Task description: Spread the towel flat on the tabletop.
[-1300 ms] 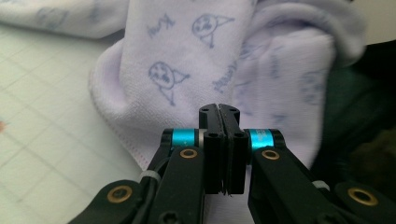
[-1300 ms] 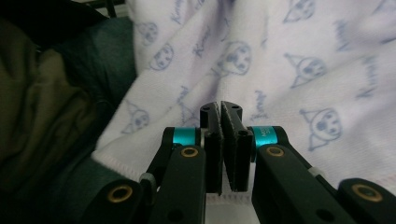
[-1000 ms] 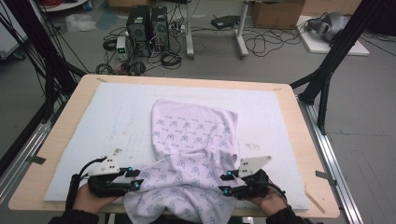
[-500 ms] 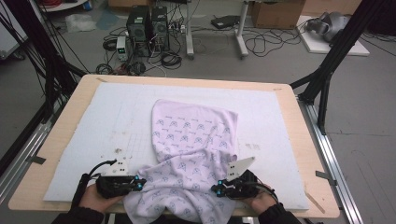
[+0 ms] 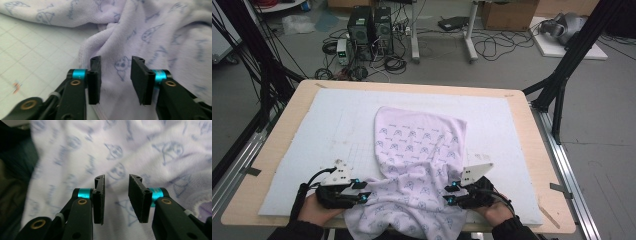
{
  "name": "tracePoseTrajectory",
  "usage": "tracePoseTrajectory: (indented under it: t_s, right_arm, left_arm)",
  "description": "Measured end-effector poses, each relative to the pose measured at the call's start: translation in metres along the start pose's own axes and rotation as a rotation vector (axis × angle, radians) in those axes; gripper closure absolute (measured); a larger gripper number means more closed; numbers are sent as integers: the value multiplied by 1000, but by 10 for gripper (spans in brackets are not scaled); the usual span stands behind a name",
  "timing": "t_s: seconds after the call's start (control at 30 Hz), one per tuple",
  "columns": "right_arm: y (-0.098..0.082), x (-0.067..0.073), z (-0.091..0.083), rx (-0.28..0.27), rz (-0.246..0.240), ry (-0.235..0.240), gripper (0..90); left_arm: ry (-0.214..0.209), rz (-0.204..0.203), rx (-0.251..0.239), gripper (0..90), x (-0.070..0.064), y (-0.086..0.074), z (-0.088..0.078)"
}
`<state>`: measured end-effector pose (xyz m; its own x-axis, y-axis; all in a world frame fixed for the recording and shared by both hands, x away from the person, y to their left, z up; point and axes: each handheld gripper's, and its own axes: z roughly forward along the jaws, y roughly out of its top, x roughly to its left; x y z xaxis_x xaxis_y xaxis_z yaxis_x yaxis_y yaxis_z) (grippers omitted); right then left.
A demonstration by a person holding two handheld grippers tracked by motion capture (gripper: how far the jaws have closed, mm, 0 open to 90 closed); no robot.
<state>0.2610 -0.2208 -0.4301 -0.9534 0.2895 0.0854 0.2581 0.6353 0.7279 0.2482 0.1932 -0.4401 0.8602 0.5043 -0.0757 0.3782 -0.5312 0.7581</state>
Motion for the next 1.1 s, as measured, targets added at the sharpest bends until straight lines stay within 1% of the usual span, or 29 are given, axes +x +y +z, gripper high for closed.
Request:
tracePoseTrajectory:
  t_s: [0.03,0.07,0.1,0.13,0.17,0.23,0.27,0.3,0.33,0.37,0.43,0.5,0.53,0.57,0.6,0.63,0.67,0.7,0.73,0.77,0.83,0.87,0.9,0.97,1.0,1.03,1.07,1.1]
  right_arm:
    - [0,-3,4,20,-2,0,659]
    - [0,-5,8,37,-3,5,661]
    - [0,-6,12,58,-9,4,668]
    - [-1,-6,14,54,-17,3,700]
    - [-1,-7,14,51,-17,1,735]
    - [-2,-9,14,40,19,27,847]
    - [-3,-9,13,42,28,44,874]
    - [-3,-9,13,42,28,44,877]
    - [-2,-8,13,46,15,46,879]
    - [-3,-6,12,51,7,49,879]
    - [-4,0,11,54,-2,59,880]
    - [-7,7,9,58,-14,90,882]
    - [-9,17,5,58,-30,119,882]
    - [-9,17,5,58,-30,119,881]
    - [-10,22,1,49,-41,126,879]
    - [-9,25,-3,31,-45,126,870]
    - [-7,25,-9,4,-45,117,836]
    - [-5,23,-14,-25,-35,98,797]
    - [-2,20,-17,-38,-21,77,762]
    - [1,14,-20,-35,-17,46,743]
    - [6,1,-23,-52,0,0,700]
    - [8,-6,-23,-57,12,-32,686]
    - [8,-14,-23,-58,24,-44,683]
    - [8,-30,-20,-63,59,-84,643]
    - [7,-37,-18,-57,84,-82,642]
    - [6,-43,-15,-47,93,-85,636]
    - [5,-47,-12,-33,102,-93,624]
    - [4,-51,-9,-25,107,-92,625]
  left_arm:
    - [-7,3,20,673,0,1,5]
    - [4,13,6,737,-1,1,7]
    - [-11,10,12,836,1,1,7]
    - [-16,-8,6,872,1,1,7]
    - [-16,-6,4,879,1,0,7]
    - [-23,-12,4,885,-1,-2,5]
    - [-29,-15,5,886,-2,-3,3]
    - [-30,-9,8,886,-4,-5,0]
    - [-35,-13,9,887,-7,-7,-2]
    - [-41,-19,6,887,-10,-10,-5]
    - [-46,-13,11,887,-17,-16,-12]
    - [-68,-14,8,887,-26,-21,-18]
    - [-82,-6,8,886,-30,-23,-22]
    - [-92,-1,0,886,-35,-24,-24]
    - [-97,8,-12,880,-38,-23,-28]
    - [-107,2,-37,874,-39,-22,-31]
    - [-95,8,-57,820,-37,-18,-33]
    - [-76,6,-74,770,-35,-13,-34]
    - [-62,2,-91,730,-30,-8,-34]
    - [-47,-5,-107,711,-24,-3,-32]
    - [-7,-17,-120,682,-12,7,-25]
    - [2,-27,-121,679,-4,11,-19]
    - [12,-39,-123,682,4,14,-13]
    - [33,-57,-108,698,19,20,1]
    - [45,-57,-91,715,25,24,7]
    - [54,-57,-82,711,31,27,14]
    - [57,-67,-81,691,35,29,20]
    - [79,-65,-77,661,38,32,26]
